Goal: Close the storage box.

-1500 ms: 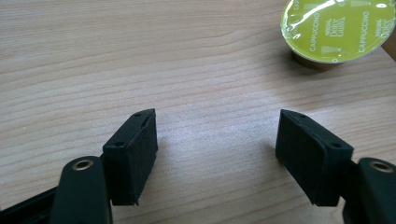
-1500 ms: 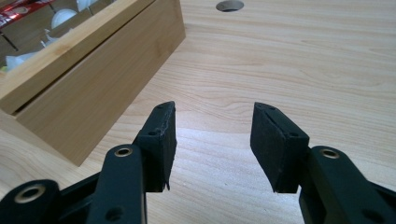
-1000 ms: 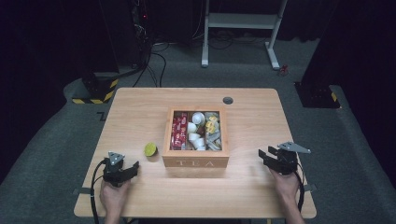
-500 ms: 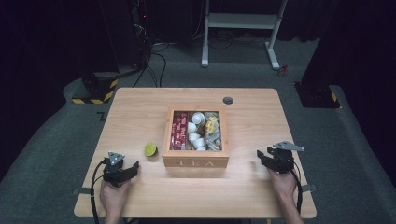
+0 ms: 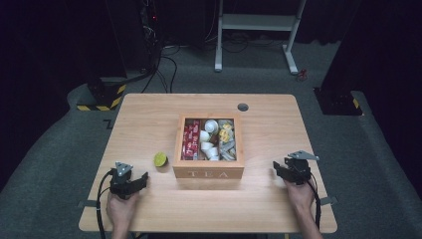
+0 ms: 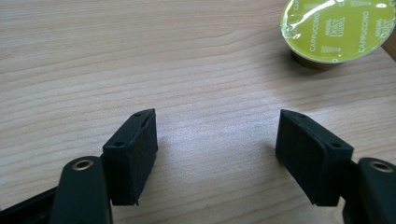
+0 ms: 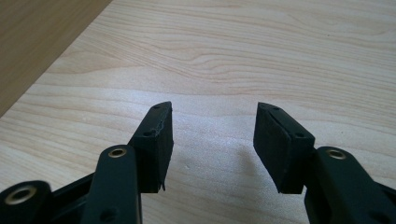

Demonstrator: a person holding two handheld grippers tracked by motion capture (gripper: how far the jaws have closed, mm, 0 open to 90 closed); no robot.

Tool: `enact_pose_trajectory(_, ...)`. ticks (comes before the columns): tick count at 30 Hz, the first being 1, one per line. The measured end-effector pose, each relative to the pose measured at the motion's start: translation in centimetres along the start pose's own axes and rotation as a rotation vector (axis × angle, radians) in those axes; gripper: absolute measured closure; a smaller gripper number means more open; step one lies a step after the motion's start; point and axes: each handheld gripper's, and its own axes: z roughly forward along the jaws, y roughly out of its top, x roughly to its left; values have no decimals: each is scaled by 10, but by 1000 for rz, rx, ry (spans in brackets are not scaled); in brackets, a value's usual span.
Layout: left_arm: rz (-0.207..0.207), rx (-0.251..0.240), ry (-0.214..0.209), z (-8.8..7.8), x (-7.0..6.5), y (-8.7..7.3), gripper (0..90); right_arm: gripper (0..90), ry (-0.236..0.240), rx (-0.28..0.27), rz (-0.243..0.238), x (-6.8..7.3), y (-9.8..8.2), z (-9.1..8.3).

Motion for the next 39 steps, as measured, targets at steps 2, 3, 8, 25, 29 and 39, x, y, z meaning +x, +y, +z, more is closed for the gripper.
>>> enact_pose_trajectory(2, 0, 0, 0, 0, 0, 0, 298, 472, -8, 7, -1, -1, -1, 2)
enact_pose_trajectory(3, 0, 1, 0, 0, 0, 0, 299, 472, -9, 9, 1, 0, -1, 3)
enact_pose_trajectory(8, 0, 0, 0, 0, 0, 0, 298, 471, -22, 19, -7, 0, -2, 7)
enact_pose_trajectory(25, 0, 0, 0, 0, 0, 0, 299, 454, -45, 14, -21, 0, -2, 12)
enact_pose_trajectory(29, -1, 0, 0, 0, 0, 0, 298, 421, -46, 9, -13, -1, -4, 12)
enact_pose_trajectory(39, 2, 0, -2, 0, 0, 0, 295, 390, -49, 13, -8, -1, -3, 12)
